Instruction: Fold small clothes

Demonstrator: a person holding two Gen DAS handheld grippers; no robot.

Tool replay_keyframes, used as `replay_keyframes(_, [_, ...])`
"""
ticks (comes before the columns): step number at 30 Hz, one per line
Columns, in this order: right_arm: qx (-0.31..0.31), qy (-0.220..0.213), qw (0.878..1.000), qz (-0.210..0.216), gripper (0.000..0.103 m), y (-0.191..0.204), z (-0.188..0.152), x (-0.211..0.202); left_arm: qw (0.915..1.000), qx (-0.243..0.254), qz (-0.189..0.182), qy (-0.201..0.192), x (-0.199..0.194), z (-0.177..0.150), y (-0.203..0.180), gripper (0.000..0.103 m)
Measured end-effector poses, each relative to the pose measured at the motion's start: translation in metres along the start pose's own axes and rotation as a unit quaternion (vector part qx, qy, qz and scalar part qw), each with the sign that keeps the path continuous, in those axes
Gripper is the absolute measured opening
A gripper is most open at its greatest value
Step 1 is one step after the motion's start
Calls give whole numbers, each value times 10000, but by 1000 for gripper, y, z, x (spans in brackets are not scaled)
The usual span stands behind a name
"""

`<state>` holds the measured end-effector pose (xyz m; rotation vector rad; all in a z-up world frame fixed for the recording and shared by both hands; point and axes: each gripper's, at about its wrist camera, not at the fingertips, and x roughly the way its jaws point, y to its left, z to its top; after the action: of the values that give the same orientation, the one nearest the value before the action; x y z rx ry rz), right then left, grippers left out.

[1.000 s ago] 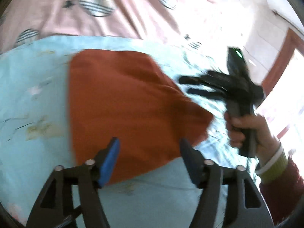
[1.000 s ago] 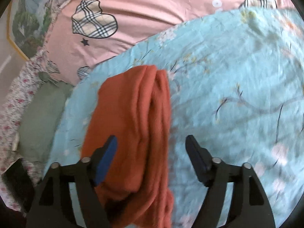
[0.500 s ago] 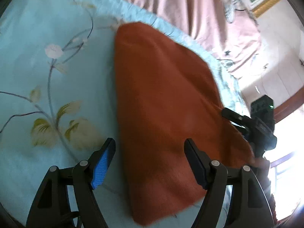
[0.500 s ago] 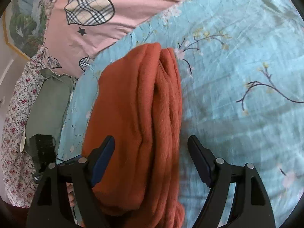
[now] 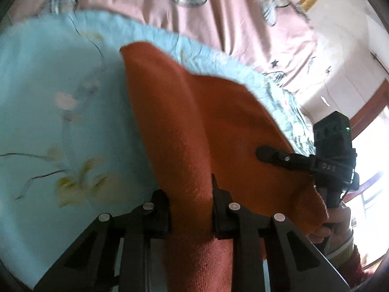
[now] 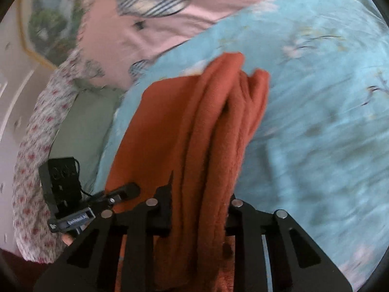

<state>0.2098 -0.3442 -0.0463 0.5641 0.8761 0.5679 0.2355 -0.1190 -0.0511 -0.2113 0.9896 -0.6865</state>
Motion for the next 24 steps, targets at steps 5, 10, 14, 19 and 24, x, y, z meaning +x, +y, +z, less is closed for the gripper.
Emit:
replay_keyframes(5, [-199,134,9982,554,25,38,-32,23,9995,47,273,-170,-71,-31,20,24])
replay_keyframes(10, [-112,541,9966,616,25,46,-56,59,9987,-192,475,-46,-94,-63,56,25])
replay_keyframes(14, [-5,618,9976,305,35,40,-61,64,9964,-749,346,176,-81,-81,93,45])
replay_keyframes(19, [-89,457,9989,-39,42,44,-58,39,9918,-1278,34,67,-79,-64,121,49])
replay_keyframes(24, [-95,199,9996,-199,47,46,-62,20,9898,-1420,137,-47,-67,-20,148,54])
